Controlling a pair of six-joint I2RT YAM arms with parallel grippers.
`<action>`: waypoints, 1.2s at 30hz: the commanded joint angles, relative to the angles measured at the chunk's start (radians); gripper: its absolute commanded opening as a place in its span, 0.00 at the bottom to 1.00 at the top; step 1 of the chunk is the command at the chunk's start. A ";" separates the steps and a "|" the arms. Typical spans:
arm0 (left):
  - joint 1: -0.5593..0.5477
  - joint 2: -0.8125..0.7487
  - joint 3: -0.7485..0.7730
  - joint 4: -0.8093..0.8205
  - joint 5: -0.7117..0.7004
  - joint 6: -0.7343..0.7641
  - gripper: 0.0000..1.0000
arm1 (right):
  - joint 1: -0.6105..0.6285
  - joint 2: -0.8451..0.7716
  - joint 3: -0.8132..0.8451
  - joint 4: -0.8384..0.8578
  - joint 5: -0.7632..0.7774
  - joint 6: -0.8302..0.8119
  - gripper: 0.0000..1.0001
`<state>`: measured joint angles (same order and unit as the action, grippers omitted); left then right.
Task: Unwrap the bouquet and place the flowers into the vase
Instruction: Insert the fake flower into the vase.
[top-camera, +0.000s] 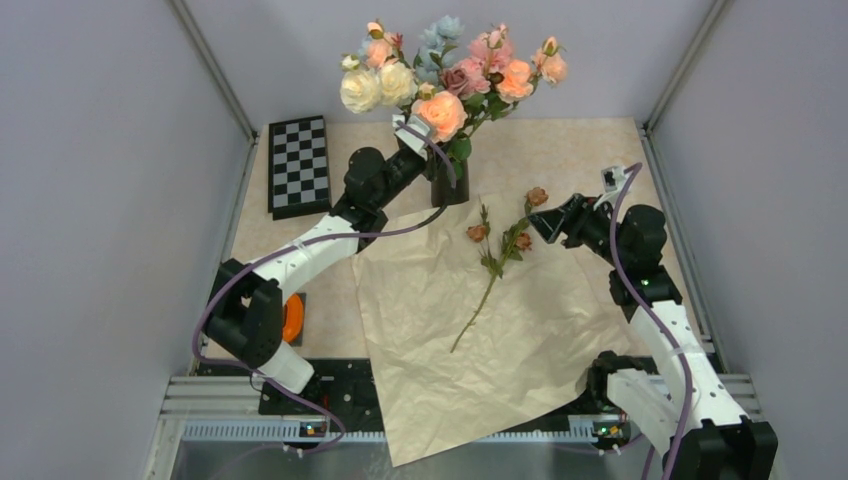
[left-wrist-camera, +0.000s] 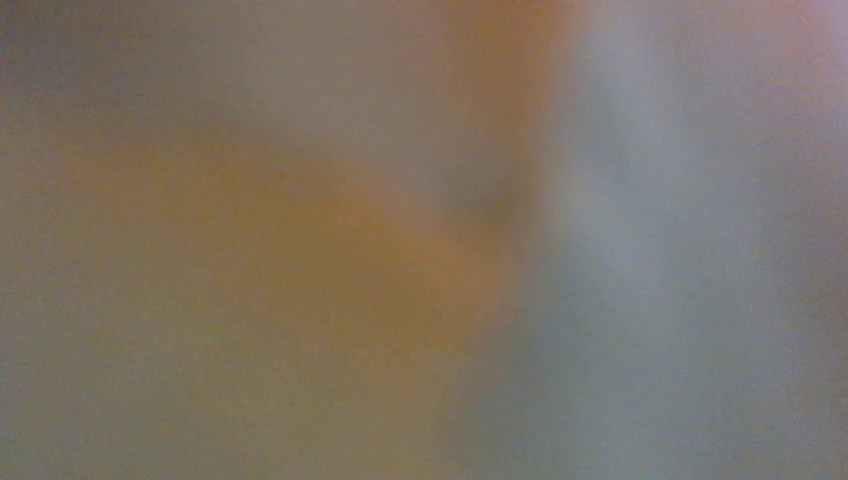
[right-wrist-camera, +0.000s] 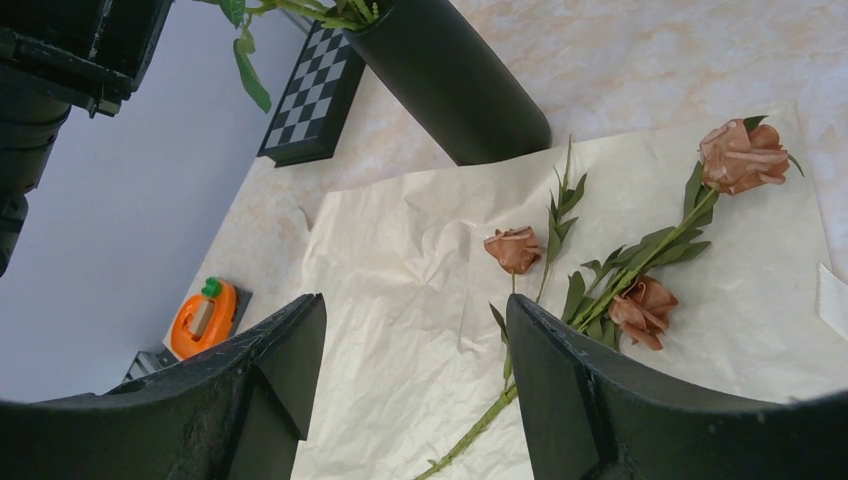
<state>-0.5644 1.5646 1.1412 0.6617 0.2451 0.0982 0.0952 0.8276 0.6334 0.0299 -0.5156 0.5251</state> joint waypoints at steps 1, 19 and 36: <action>0.003 0.002 -0.013 -0.011 0.002 -0.026 0.24 | -0.011 -0.003 0.003 0.044 -0.008 0.003 0.68; 0.003 -0.101 -0.110 -0.014 -0.017 -0.035 0.72 | -0.010 -0.004 -0.005 0.047 -0.009 0.003 0.68; 0.003 -0.389 -0.305 -0.148 -0.111 -0.127 0.99 | -0.009 -0.044 -0.014 -0.009 0.019 0.017 0.68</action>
<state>-0.5644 1.2739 0.8680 0.5625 0.1898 0.0334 0.0952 0.8097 0.6205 0.0322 -0.5159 0.5362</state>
